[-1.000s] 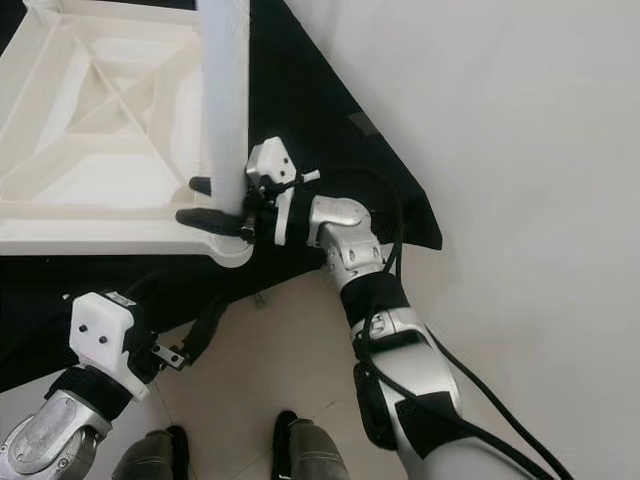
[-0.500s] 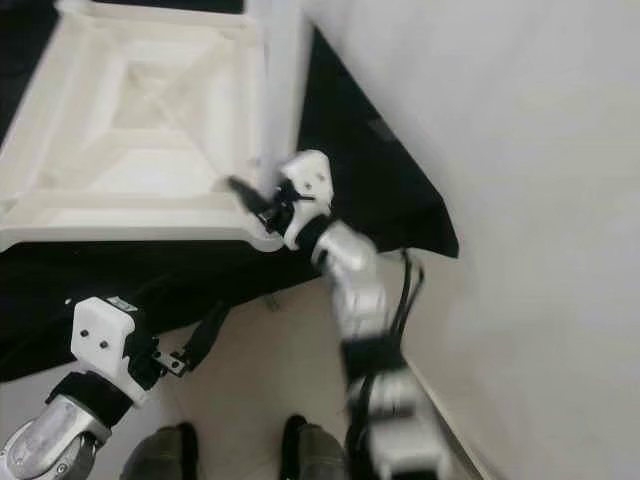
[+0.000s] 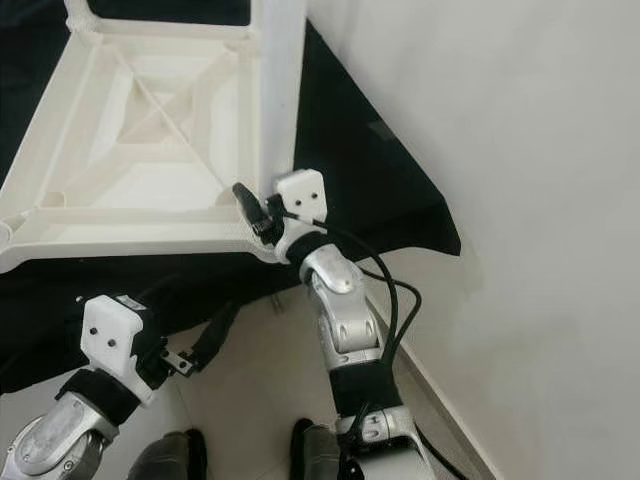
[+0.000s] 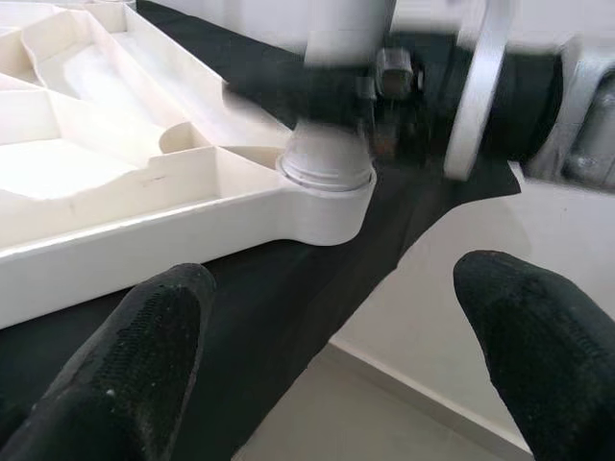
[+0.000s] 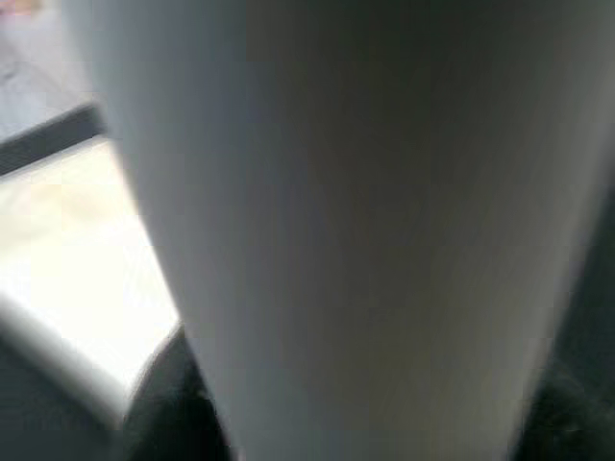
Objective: Building children table
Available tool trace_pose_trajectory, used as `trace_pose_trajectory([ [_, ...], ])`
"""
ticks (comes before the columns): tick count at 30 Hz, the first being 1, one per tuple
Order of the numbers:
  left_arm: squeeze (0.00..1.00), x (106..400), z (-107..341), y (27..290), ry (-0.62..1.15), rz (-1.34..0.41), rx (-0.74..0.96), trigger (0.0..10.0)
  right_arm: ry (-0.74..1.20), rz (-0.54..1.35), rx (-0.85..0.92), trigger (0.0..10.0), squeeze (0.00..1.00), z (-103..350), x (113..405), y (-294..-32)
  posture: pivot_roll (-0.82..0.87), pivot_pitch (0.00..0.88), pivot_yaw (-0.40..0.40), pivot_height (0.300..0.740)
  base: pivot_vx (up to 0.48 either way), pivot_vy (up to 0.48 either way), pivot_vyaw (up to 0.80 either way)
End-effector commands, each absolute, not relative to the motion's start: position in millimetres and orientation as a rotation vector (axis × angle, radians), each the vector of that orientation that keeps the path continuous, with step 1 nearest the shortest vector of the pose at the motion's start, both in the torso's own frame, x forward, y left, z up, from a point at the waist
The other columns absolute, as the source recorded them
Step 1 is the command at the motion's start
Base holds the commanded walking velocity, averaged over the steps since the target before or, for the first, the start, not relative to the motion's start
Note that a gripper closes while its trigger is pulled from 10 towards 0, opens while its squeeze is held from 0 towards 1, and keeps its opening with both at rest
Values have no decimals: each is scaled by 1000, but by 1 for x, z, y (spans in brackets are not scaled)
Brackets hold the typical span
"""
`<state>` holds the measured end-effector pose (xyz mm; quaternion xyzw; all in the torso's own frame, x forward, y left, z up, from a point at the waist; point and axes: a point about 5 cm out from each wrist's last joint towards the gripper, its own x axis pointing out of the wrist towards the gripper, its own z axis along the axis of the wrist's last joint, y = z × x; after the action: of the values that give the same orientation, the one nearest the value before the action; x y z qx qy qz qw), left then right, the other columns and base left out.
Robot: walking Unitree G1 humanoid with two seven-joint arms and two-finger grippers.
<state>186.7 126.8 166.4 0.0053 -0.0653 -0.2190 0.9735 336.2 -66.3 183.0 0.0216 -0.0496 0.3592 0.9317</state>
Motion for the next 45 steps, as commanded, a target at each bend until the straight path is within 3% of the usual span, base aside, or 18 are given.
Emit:
trace_pose_trajectory([
  [1,0,186,160,129,-94,-442,15,10000,-99,914,105,10000,1000,189,332,-61,121,251,-103,740,0,0,0],
  [4,0,186,160,128,-95,-446,17,10000,-132,970,102,10000,1000,199,334,-66,124,251,-105,740,0,0,0],
  [5,0,186,161,126,-96,-452,17,10000,-176,1038,76,10000,0,210,337,-73,127,250,-108,740,0,0,0],
  [10,0,187,161,124,-96,-461,19,10000,-216,1308,-38,10000,0,228,338,-86,134,244,-114,740,0,0,0],
  [18,0,188,160,121,-101,-469,19,10000,-145,1422,-151,9647,0,230,351,-86,141,238,-122,740,0,0,0],
  [19,0,188,160,121,-101,-470,19,10000,-134,1434,-157,0,0,230,352,-85,143,235,-125,740,0,0,0],
  [28,0,187,160,120,-103,-472,19,10000,-77,1409,-219,0,0,219,359,-89,144,228,-124,740,0,0,0],
  [33,0,186,160,119,-102,-477,16,10000,-41,1302,-199,0,0,204,360,-97,127,233,-128,740,0,0,0],
  [36,0,185,161,118,-105,-474,12,10000,35,851,-205,0,0,171,364,-107,113,236,-144,740,0,0,0],
  [37,0,185,162,119,-106,-471,10,10000,53,509,-153,0,0,160,361,-113,94,249,-148,740,0,0,0],
  [38,0,185,162,119,-106,-471,10,10000,53,509,-153,0,0,160,361,-113,94,249,-148,740,0,0,0],
  [39,0,185,163,120,-107,-468,8,10000,102,359,-111,0,0,147,346,-113,92,252,-147,740,0,0,0],
  [43,0,185,162,121,-106,-467,8,10000,87,355,-111,0,0,143,328,-99,87,260,-129,740,0,0,0],
  [45,0,187,162,118,-102,-487,6,10000,25,522,-108,0,0,147,314,-63,86,248,-122,740,0,0,0],
])
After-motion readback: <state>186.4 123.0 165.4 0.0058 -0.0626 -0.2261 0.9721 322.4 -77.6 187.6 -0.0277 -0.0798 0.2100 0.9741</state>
